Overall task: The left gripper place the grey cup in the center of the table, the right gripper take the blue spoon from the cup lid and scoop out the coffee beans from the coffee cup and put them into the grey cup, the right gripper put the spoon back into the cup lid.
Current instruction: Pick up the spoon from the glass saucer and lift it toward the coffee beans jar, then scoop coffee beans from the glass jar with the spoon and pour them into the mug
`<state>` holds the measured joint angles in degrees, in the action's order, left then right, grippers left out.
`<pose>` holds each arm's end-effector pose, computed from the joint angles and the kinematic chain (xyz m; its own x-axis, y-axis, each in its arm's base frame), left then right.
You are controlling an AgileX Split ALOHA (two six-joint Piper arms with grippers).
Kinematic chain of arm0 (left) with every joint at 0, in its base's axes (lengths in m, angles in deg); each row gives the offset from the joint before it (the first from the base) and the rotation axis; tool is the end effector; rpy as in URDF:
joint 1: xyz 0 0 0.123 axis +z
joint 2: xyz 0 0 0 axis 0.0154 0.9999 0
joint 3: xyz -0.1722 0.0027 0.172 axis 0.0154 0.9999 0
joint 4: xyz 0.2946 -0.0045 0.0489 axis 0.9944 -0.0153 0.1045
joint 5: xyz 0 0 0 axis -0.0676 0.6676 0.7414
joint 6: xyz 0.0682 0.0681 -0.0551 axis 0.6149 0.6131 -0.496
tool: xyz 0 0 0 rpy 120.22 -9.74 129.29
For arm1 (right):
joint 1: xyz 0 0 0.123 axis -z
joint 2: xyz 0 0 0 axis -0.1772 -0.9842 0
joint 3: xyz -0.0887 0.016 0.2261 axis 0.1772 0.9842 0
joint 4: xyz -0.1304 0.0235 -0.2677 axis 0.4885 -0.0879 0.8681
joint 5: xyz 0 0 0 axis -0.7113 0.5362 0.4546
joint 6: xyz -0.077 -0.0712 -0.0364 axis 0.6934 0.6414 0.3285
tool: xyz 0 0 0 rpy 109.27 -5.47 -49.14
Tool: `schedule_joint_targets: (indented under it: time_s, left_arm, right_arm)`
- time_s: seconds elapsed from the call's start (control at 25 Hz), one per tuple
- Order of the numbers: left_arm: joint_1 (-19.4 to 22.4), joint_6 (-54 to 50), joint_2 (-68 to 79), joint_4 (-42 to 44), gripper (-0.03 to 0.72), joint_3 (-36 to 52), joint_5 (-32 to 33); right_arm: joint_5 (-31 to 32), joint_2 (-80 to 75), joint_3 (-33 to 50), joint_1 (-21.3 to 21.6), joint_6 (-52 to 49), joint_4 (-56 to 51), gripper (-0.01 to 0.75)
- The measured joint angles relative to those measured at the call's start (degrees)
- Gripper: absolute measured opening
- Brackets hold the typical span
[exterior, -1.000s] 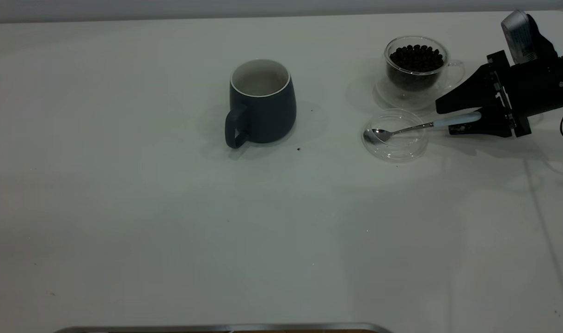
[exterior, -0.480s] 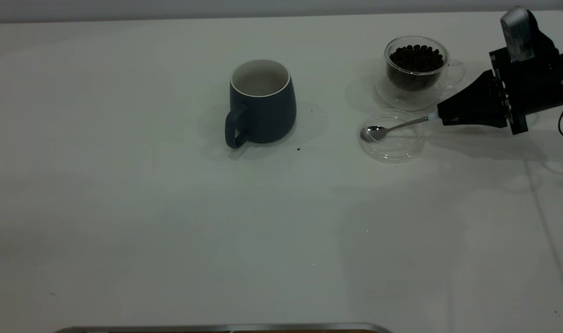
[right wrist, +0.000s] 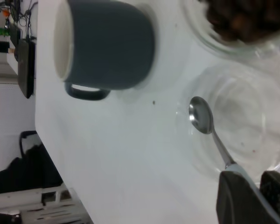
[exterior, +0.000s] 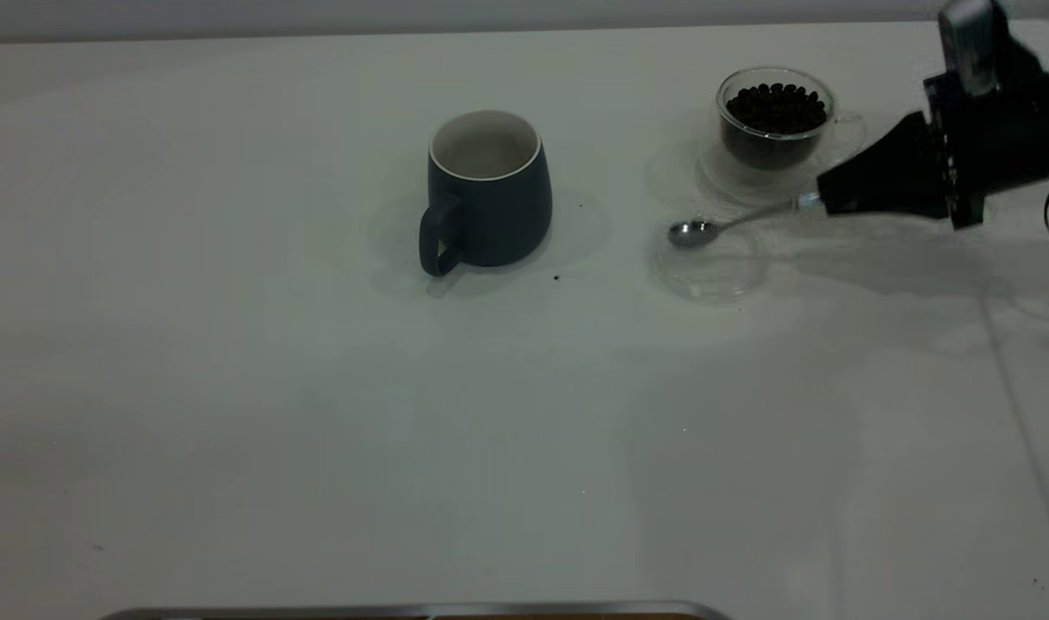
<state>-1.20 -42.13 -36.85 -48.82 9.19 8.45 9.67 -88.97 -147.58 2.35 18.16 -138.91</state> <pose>0.0919 -0.0043 0.2795 -0.5206 0.0226 -0.8535 0.0467 0.9989 -0.0020 0.3919 0.0112 -0.0908 -0.9713 0.0385 -0.2346 -0.1806 0.5218 0.8337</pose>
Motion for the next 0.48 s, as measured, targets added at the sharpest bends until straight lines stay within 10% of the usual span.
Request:
schedule_joint_targets:
  time_s: [0.48]
  left_arm:
    - [0.0, -0.05, 0.0, 0.0, 0.475, 0.0, 0.0]
  right_arm:
    - [1.06, 7.81, -4.45, 0.0, -2.58, -0.6, 0.1]
